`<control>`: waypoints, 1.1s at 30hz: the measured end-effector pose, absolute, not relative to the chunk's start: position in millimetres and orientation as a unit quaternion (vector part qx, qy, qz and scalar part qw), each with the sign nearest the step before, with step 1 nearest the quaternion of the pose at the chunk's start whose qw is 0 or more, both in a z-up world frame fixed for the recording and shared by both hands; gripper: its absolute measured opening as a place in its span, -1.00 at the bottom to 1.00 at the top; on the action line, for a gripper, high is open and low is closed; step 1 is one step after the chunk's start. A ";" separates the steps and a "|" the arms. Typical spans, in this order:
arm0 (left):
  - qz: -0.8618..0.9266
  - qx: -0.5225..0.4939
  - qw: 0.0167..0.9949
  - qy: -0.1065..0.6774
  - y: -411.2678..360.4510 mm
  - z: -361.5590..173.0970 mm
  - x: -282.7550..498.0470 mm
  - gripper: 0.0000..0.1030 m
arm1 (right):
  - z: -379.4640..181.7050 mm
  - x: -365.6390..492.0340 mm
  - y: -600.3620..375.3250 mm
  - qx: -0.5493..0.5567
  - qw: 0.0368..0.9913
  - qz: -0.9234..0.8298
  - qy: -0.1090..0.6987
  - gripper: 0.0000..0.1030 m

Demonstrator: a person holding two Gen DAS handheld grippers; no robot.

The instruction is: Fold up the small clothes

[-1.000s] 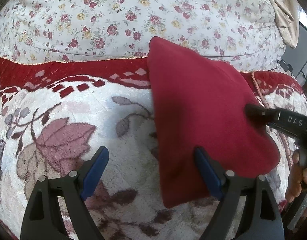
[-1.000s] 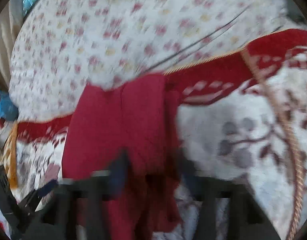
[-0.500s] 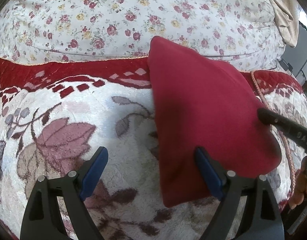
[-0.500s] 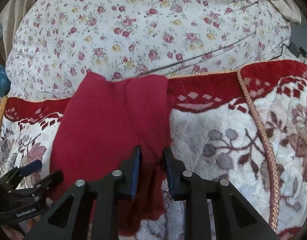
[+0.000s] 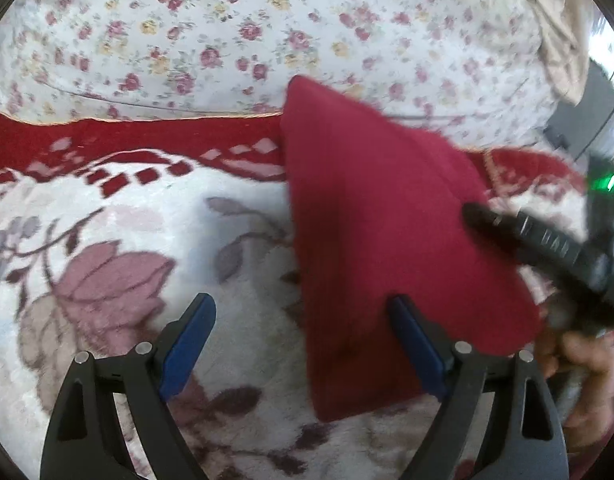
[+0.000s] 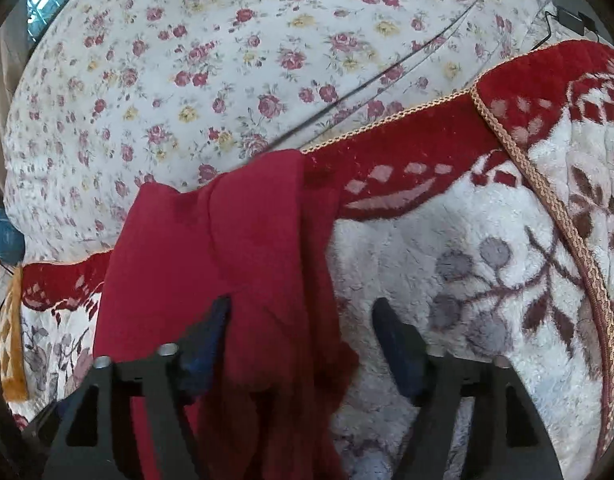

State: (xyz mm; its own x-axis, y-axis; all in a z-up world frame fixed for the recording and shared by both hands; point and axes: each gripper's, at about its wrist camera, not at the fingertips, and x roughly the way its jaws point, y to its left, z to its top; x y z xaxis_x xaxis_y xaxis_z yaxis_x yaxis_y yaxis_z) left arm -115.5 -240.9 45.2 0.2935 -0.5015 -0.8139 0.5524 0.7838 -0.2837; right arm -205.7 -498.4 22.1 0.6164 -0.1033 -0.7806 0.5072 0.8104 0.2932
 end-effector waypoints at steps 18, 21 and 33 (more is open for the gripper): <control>-0.402 -0.020 0.751 0.524 -290.8 24.2 -76.4 0.72 | 4.7 -167.7 -494.9 0.279 0.868 -0.032 0.410 0.35; -0.408 0.012 0.761 0.505 -290.1 41.0 -85.8 0.38 | 20.0 -175.1 -489.9 0.269 0.872 -0.035 0.409 0.11; -0.364 0.034 0.763 0.532 -179.1 67.9 -147.3 0.13 | 32.5 -221.6 -406.3 0.293 0.854 0.034 0.428 0.34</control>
